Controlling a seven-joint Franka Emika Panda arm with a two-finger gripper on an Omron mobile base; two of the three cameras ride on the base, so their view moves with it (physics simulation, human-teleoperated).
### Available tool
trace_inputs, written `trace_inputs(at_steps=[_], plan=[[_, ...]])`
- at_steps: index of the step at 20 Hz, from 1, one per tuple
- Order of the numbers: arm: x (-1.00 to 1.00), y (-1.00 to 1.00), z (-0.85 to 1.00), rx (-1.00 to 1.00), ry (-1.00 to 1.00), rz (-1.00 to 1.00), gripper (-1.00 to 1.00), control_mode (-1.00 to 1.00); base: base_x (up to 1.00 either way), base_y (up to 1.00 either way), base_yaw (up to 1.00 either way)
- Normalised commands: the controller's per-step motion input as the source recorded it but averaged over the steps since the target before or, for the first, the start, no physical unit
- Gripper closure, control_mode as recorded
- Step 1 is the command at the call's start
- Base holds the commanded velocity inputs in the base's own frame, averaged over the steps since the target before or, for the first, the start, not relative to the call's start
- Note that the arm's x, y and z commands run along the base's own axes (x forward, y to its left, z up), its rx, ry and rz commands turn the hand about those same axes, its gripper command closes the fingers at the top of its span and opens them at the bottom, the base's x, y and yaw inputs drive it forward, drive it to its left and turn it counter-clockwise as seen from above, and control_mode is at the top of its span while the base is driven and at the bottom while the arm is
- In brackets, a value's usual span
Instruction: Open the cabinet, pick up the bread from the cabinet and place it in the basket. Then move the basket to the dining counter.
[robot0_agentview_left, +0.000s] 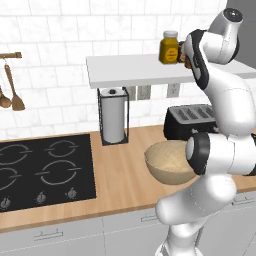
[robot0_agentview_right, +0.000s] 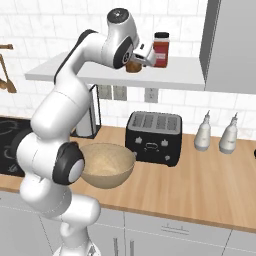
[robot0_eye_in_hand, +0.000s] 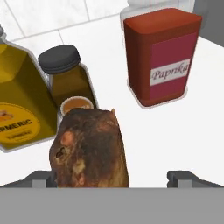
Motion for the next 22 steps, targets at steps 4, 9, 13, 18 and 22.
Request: trace_inputs(at_steps=[4,9,13,18,22], plan=[[0.0,0.02,0.0,0.0,0.0,0.0,-1.0,-1.0,0.0,0.0,0.0],[0.0,0.02,0.0,0.0,0.0,0.0,-1.0,-1.0,0.0,0.0,0.0],[0.17,0.04,0.0,0.0,0.0,0.0,-1.0,-1.0,0.0,0.0,0.0],[0.38,0.09,0.0,0.0,0.0,0.0,-1.0,-1.0,0.0,0.0,0.0],[0.23,0.13,0.0,0.01,0.0,0.0,-1.0,-1.0,0.0,0.0,0.0]])
